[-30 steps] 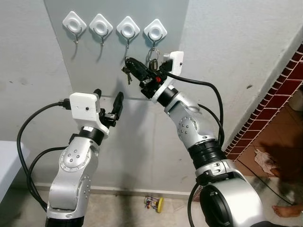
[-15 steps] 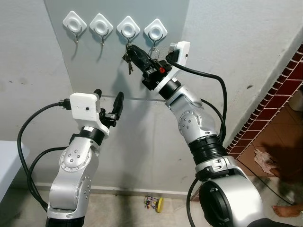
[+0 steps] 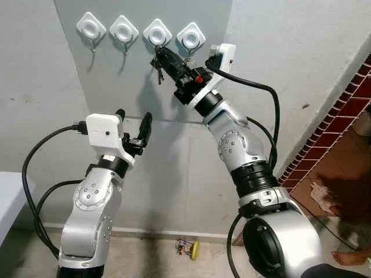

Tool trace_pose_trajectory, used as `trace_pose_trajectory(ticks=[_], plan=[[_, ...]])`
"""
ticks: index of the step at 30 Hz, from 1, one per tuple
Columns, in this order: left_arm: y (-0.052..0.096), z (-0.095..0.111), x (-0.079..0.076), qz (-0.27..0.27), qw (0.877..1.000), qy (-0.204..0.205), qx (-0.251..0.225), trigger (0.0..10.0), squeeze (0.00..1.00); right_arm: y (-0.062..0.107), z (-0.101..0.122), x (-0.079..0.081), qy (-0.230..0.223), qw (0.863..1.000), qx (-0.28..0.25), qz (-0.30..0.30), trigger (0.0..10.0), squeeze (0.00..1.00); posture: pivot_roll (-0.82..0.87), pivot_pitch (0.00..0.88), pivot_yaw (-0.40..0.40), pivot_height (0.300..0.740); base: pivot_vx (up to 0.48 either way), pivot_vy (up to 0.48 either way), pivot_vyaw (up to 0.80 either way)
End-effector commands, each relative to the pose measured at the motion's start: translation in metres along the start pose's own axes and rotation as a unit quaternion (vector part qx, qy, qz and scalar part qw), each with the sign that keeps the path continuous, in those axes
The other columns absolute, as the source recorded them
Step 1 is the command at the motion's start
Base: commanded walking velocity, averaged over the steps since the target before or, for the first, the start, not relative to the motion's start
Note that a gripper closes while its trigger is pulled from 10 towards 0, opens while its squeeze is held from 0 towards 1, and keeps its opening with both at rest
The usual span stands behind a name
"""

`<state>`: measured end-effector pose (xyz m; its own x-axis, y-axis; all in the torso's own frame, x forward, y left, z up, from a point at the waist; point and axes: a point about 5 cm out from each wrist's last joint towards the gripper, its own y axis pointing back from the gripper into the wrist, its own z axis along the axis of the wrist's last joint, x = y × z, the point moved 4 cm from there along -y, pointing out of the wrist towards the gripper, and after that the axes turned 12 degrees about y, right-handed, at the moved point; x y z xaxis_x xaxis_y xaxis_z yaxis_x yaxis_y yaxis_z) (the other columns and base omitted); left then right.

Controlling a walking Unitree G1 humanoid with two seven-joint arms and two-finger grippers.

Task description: Hang keys on a hook

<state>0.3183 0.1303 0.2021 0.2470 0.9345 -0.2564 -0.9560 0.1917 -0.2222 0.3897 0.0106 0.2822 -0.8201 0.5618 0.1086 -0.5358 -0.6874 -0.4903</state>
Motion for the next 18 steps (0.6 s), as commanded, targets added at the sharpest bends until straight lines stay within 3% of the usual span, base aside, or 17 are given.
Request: trace_pose_trajectory(ticks=[1, 12, 18], plan=[[0.0009, 0.0052, -0.0028, -0.001, 1.0, 0.0, -0.007, 10.0, 0.0, -0.008, 0.0065, 0.0054, -0.008, 1.0, -0.012, 0.008, 10.0, 0.0, -0.03, 0.021, -0.057, 0.74, 0.0, 0.0, 0.0], [0.0012, 0.0056, -0.0026, 0.001, 1.0, 0.001, -0.008, 10.0, 0.0, -0.0085, 0.004, 0.0044, -0.025, 1.0, -0.009, 0.003, 10.0, 0.0, -0.03, 0.023, -0.06, 0.74, 0.0, 0.0, 0.0], [0.0013, 0.0058, -0.0025, 0.002, 1.0, 0.001, -0.009, 10.0, 0.0, -0.0079, 0.0048, 0.0001, -0.069, 0.997, -0.018, -0.01, 10.0, 0.0, -0.03, 0.024, -0.061, 0.74, 0.0, 0.0, 0.0]])
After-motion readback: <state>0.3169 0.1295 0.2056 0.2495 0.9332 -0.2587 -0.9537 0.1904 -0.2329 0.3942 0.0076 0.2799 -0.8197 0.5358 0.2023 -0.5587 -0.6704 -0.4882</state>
